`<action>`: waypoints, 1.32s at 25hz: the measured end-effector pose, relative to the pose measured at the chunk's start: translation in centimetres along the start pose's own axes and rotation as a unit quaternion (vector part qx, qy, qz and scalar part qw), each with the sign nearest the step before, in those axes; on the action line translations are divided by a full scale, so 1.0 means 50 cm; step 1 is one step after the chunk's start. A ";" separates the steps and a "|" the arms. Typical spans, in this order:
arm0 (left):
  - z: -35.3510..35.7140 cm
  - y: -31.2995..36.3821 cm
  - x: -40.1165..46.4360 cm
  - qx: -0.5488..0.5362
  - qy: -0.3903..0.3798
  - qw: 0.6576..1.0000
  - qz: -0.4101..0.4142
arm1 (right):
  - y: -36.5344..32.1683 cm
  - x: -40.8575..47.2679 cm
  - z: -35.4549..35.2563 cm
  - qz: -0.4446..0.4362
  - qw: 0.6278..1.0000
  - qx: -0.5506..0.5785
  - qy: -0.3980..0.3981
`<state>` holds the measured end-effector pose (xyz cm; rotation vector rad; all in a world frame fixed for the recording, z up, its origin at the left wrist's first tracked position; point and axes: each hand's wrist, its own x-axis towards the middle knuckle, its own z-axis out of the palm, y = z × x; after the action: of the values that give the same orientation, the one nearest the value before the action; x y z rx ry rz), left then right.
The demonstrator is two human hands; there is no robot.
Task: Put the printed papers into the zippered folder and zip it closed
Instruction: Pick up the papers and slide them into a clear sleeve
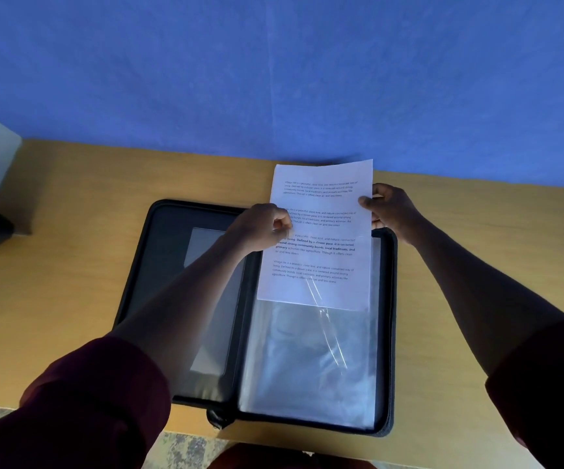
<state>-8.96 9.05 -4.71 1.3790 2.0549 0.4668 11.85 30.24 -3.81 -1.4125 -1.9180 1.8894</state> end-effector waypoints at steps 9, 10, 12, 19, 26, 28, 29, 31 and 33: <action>0.009 0.019 0.005 0.039 0.031 0.999 -0.001 | 0.021 -0.012 -0.022 -0.021 0.992 -0.094 -0.084; 0.012 0.019 0.005 0.038 0.032 0.999 -0.002 | 0.025 -0.016 -0.026 -0.016 0.989 -0.109 -0.100; 0.017 0.021 0.004 0.036 0.027 0.999 -0.004 | 0.030 -0.023 -0.031 -0.003 0.986 -0.120 -0.118; 0.025 0.039 0.005 0.040 0.013 0.999 0.007 | 0.009 0.002 -0.010 -0.020 0.997 -0.075 0.023; 0.025 0.050 0.009 0.074 0.020 0.997 -0.006 | 0.011 -0.010 -0.011 -0.061 0.985 -0.161 0.022; 0.026 0.051 0.010 0.078 0.023 0.997 -0.008 | 0.024 -0.016 -0.015 -0.063 0.983 -0.172 -0.004; 0.027 0.052 0.009 0.078 0.024 0.997 -0.010 | 0.031 -0.018 -0.017 -0.062 0.983 -0.171 -0.016; 0.029 0.052 0.008 0.076 0.026 0.997 -0.010 | 0.042 -0.024 -0.020 -0.059 0.984 -0.164 -0.030; 0.030 0.050 0.006 0.074 0.026 0.997 -0.008 | 0.041 -0.028 -0.021 -0.059 0.986 -0.154 -0.035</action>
<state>-6.29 10.24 -4.43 1.4480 2.1799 0.3521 14.36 29.72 -4.56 -1.2808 -2.3535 1.6664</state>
